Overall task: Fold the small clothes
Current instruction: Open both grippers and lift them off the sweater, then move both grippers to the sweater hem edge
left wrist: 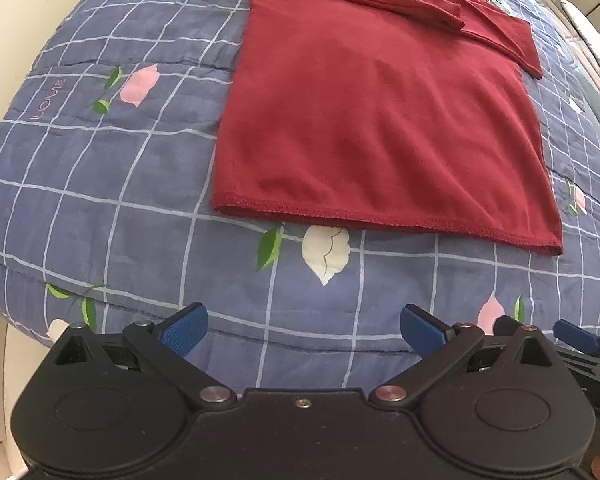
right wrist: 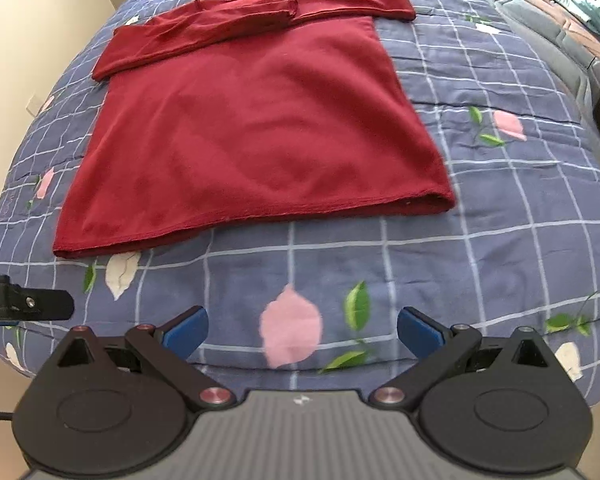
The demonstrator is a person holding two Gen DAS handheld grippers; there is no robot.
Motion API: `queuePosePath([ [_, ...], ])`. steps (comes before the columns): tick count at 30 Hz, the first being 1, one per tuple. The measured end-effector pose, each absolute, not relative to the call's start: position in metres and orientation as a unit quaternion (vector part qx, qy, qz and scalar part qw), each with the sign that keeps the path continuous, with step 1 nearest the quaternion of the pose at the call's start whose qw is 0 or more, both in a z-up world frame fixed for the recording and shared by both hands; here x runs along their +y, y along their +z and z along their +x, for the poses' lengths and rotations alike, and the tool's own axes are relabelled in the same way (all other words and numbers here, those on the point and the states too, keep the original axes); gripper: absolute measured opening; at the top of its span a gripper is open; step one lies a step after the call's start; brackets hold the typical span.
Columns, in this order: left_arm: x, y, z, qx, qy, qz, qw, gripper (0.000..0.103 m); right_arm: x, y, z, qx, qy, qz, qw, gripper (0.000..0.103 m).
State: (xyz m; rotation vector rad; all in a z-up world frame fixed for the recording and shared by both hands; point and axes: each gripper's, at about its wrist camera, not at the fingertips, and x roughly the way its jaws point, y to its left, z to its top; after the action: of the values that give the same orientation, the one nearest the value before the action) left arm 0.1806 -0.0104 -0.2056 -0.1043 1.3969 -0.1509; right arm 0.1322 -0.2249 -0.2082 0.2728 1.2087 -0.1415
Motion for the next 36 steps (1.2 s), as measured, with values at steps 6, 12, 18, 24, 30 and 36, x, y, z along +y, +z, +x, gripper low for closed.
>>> queuePosePath([
  [6,-0.007,-0.217,0.187,0.65,-0.068,-0.034,0.756,0.102,-0.217,-0.211,0.149,0.588,-0.082,0.109,0.797,0.103],
  [12,-0.007,-0.216,0.196,0.643,-0.061,-0.006,0.763,0.102,-0.224,-0.212,0.17,0.598,-0.083,0.115,0.789,0.103],
  [18,-0.023,-0.215,0.196,0.62,-0.092,0.054,0.777,0.102,-0.232,-0.213,0.188,0.6,-0.075,0.109,0.789,0.103],
  [24,-0.035,-0.222,0.203,0.626,-0.091,0.071,0.772,0.102,-0.243,-0.215,0.203,0.603,-0.065,0.083,0.79,0.103],
  [30,-0.045,-0.227,0.214,0.626,-0.076,0.076,0.773,0.102,-0.252,-0.217,0.218,0.608,-0.051,0.061,0.79,0.103],
  [36,-0.061,-0.228,0.223,0.619,-0.075,0.092,0.777,0.102,-0.255,-0.218,0.232,0.612,-0.029,0.042,0.789,0.103],
])
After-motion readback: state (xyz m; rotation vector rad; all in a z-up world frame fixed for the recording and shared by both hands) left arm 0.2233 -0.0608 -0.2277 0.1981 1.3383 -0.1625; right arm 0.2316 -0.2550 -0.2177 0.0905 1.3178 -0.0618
